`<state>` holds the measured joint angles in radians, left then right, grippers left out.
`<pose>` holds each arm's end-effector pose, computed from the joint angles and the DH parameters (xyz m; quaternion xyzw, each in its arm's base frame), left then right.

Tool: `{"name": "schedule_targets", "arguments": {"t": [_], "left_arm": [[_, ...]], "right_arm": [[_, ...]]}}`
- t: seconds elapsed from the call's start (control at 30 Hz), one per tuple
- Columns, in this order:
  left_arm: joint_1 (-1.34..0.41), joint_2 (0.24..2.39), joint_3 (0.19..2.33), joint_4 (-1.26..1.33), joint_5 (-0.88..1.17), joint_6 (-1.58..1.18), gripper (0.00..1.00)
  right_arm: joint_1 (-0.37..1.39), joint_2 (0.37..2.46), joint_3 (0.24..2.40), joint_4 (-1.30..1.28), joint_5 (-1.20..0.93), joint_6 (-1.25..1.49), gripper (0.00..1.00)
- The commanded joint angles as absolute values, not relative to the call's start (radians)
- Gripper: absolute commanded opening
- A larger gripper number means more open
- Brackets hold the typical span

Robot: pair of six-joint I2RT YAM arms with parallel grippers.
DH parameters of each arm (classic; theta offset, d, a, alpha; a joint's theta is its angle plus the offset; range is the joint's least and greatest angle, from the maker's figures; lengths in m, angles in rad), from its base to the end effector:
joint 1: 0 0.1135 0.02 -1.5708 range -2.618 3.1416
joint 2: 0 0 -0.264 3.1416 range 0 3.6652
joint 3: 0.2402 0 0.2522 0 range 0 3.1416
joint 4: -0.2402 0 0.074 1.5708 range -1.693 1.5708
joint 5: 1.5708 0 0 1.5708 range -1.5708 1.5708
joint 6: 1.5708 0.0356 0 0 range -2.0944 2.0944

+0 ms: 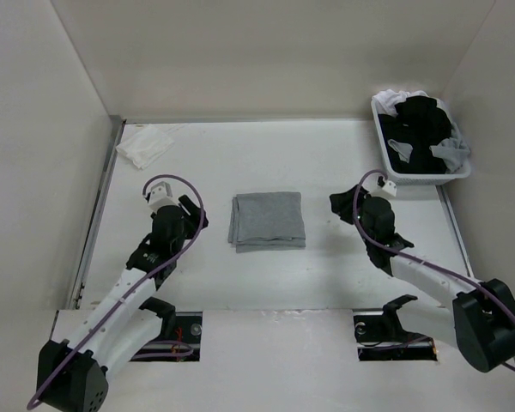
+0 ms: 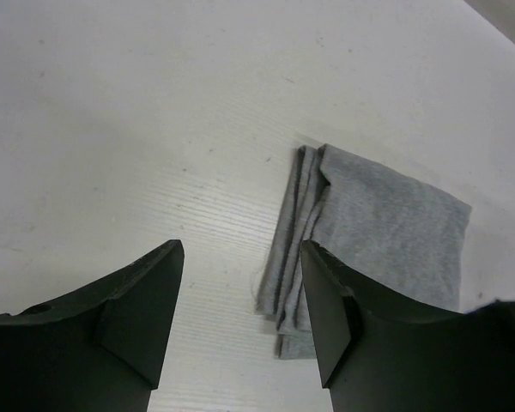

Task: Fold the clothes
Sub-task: Fold the tank top

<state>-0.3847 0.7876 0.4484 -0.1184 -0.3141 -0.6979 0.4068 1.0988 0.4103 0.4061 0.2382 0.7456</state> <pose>0.1723 -0.0579 0.2280 -0.2124 0.8155 -0.1550 0.5156 0.2160 0.0839 0.2091 0.2042 0.7705 0.2452 0.5518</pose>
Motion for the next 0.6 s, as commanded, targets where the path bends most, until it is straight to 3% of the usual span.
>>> {"name": "schedule_targets", "arguments": {"t": [0.0,0.4,0.47,0.57], "left_arm": [[-0.355,0.767,0.494,-0.184,-0.342,-0.683,0.56],[-0.384,0.831,0.468,-0.126,-0.321,-0.709,0.57],[-0.399,0.845,0.462,-0.092,-0.314,-0.701,0.51],[-0.412,0.868,0.476,-0.083,-0.327,-0.686,0.54]], "right_arm": [[0.407,1.097,0.422,0.508,0.272,0.758,0.50],[0.413,1.150,0.443,0.506,0.256,0.750,0.50],[0.413,1.154,0.445,0.505,0.252,0.749,0.50],[0.412,1.166,0.449,0.505,0.247,0.749,0.50]]}}
